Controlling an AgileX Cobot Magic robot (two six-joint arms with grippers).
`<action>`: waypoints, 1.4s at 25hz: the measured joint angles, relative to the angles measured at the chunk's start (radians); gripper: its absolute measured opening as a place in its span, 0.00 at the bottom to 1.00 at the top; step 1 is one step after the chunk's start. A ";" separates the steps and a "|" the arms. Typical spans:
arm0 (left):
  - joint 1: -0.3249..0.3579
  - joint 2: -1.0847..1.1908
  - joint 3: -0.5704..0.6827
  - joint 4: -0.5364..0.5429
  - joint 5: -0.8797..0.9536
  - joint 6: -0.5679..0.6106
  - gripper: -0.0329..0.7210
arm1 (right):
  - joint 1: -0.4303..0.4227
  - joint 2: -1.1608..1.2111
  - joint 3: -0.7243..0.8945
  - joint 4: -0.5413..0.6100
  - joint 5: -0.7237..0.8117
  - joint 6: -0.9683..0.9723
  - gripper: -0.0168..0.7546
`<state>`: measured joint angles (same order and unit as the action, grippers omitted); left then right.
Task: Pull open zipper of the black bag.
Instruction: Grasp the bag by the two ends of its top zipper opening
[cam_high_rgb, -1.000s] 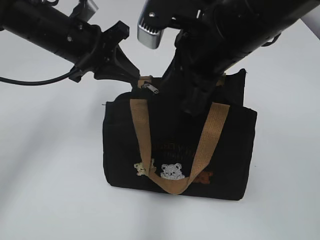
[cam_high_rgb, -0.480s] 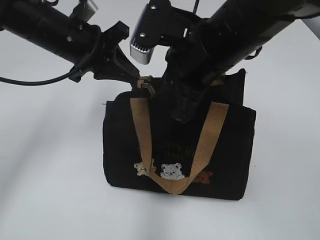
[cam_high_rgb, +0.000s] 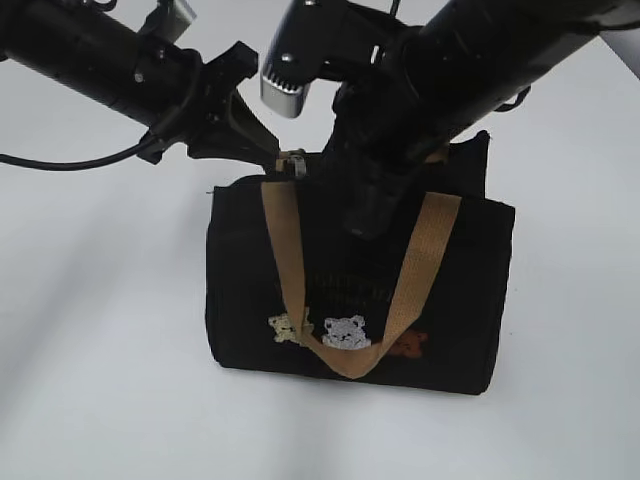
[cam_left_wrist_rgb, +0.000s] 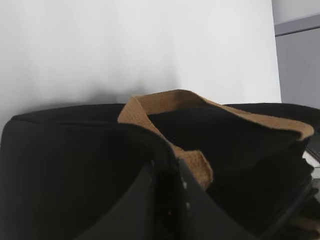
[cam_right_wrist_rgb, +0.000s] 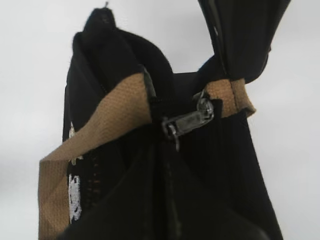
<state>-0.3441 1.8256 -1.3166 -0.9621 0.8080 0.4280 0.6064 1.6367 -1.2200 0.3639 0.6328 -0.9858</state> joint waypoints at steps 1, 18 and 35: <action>0.000 0.000 -0.001 0.000 0.000 0.000 0.08 | 0.000 -0.014 0.000 0.000 0.004 0.001 0.02; -0.001 0.000 -0.007 0.013 0.018 0.000 0.08 | 0.000 -0.069 0.002 0.000 0.132 0.044 0.02; -0.001 0.000 -0.007 0.025 0.021 0.000 0.08 | 0.000 -0.061 0.001 0.004 0.042 0.050 0.27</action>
<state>-0.3453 1.8256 -1.3239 -0.9370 0.8290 0.4280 0.6064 1.5756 -1.2190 0.3678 0.6745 -0.9357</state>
